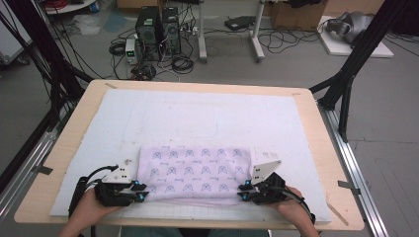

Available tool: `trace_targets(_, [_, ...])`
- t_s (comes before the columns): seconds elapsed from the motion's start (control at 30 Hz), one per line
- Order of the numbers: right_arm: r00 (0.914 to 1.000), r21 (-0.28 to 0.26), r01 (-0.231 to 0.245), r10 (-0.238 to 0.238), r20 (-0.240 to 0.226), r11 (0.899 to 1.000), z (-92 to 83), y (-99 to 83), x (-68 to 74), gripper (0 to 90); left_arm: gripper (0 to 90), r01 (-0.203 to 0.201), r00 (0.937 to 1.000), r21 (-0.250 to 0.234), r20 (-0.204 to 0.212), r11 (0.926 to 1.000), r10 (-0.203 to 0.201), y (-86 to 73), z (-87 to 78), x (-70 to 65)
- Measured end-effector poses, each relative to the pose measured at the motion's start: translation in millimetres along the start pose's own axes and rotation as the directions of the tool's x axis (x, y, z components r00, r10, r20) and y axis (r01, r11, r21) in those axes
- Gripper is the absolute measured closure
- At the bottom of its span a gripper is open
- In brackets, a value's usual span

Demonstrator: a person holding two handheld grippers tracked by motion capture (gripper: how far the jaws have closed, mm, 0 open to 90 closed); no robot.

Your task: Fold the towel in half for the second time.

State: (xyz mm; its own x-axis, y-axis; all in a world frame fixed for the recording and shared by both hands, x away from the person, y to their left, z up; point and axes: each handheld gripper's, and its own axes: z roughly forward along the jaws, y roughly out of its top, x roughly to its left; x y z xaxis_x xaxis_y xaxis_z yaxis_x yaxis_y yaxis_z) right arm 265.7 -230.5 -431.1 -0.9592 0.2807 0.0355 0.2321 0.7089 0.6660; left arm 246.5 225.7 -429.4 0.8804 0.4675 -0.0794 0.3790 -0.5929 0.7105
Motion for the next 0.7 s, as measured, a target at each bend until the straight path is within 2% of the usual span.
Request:
trace_targets(0.07, [0.9998,-0.004,-0.018,0.018,-0.01,1.0,-1.9,2.7,-3.0,85.4,83.5,-0.007,0.9999,-0.01,-0.011,0.9999,0.007,3.1,-2.0,1.2])
trace_targets(0.13, [1.0,0.0,-0.005,0.005,-0.005,1.0,-6.1,8.8,-3.3,85.9,84.5,-0.002,0.9998,-0.031,-0.02,0.9995,0.001,7.1,-7.8,3.9])
trace_targets(0.27, [1.0,-0.057,0.006,-0.006,0.003,0.998,-23.6,25.4,-1.7,86.1,84.6,-0.01,0.9983,-0.086,-0.057,0.9962,0.005,20.7,-31.7,11.7])
trace_targets(0.33, [0.9999,-0.083,0.017,-0.017,0.0,0.996,-32.5,33.2,2.8,86.1,84.6,-0.017,0.9963,-0.1,-0.086,0.9948,0.009,26.1,-44.2,15.0])
trace_targets(0.4, [0.9995,-0.095,0.029,-0.03,-0.003,0.995,-36.0,37.4,8.1,86.1,84.4,-0.014,0.9956,-0.1,-0.094,0.9949,0.004,25.9,-49.5,16.7])
trace_targets(0.43, [0.9994,-0.089,0.033,-0.034,-0.009,0.996,-35.4,37.8,12.1,86.0,84.1,-0.009,0.996,-0.091,-0.089,0.9958,0.001,23.9,-48.7,16.3])
trace_targets(0.5, [0.9981,-0.075,0.021,-0.025,-0.056,0.997,-27.9,32.5,15.3,83.4,81.6,0.013,0.9992,-0.046,-0.036,0.9989,-0.015,13.6,-38.2,15.2])
trace_targets(0.53, [0.9972,-0.055,0.015,-0.019,-0.073,0.998,-22.8,28.4,15.5,77.2,76.4,0.027,0.9994,-0.026,-0.02,0.9993,-0.027,8.0,-32.3,14.3])
trace_targets(0.57, [0.9979,-0.045,0.004,-0.007,-0.065,0.999,-19.3,24.2,15.8,73.6,69.1,0.037,0.999,-0.019,-0.023,0.9991,-0.037,2.5,-27.2,13.1])
trace_targets(0.6, [0.9979,-0.057,-0.01,0.006,-0.064,0.998,-18.4,20.2,14.8,73.0,63.6,0.051,0.9987,-0.017,-0.011,0.9986,-0.051,-2.3,-23.6,13.0])
trace_targets(0.63, [0.9976,-0.079,-0.029,0.024,-0.065,0.996,-19.7,16.6,13.3,72.9,62.7,0.066,0.9978,-0.023,-0.007,0.9976,-0.066,-6.3,-20.7,12.7])
trace_targets(0.7, [0.9968,-0.086,-0.063,0.058,-0.055,0.994,-21.9,10.6,10.7,73.0,67.8,0.06,0.9982,-0.003,-0.008,0.9982,-0.06,-10.8,-17.6,12.4])
